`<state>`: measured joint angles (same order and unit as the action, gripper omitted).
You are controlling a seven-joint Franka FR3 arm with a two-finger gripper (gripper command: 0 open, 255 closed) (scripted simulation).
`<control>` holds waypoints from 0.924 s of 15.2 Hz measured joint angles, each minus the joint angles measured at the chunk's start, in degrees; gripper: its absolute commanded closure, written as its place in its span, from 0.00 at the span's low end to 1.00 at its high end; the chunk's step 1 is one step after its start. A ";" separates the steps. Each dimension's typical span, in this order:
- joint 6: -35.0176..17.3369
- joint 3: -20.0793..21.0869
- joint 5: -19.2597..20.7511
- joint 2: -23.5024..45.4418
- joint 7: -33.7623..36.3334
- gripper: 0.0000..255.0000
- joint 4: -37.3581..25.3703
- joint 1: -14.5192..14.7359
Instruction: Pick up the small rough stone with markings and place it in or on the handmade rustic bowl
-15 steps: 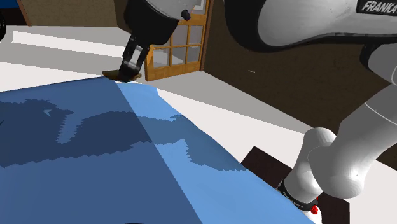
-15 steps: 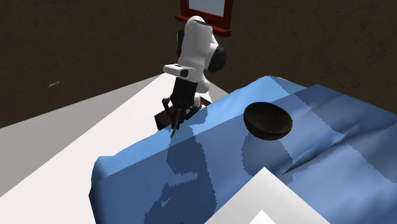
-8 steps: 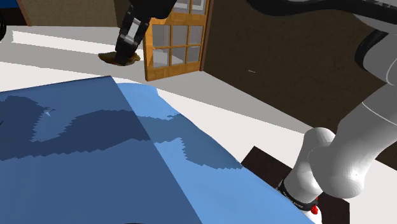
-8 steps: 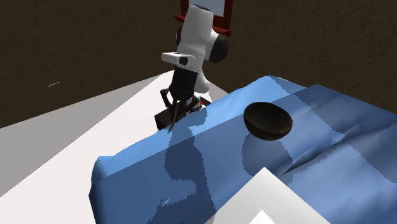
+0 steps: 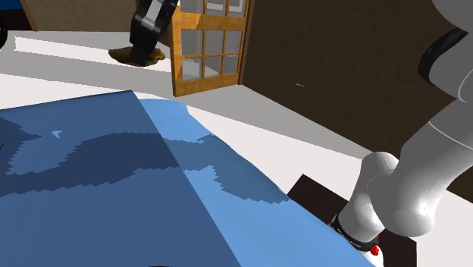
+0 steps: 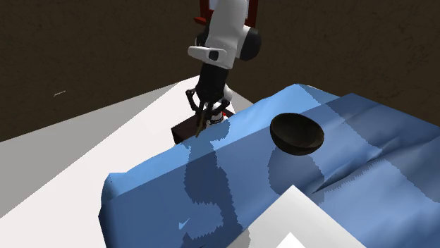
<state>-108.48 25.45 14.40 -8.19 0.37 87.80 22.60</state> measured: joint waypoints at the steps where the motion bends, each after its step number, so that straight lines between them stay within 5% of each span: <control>1: 0.45 0.64 0.15 -0.64 1.08 1.00 0.45 0.44; 14: 11.11 14.64 8.56 2.75 19.16 1.00 -6.37 7.06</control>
<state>-97.37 40.09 22.96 -5.44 19.53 81.43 29.66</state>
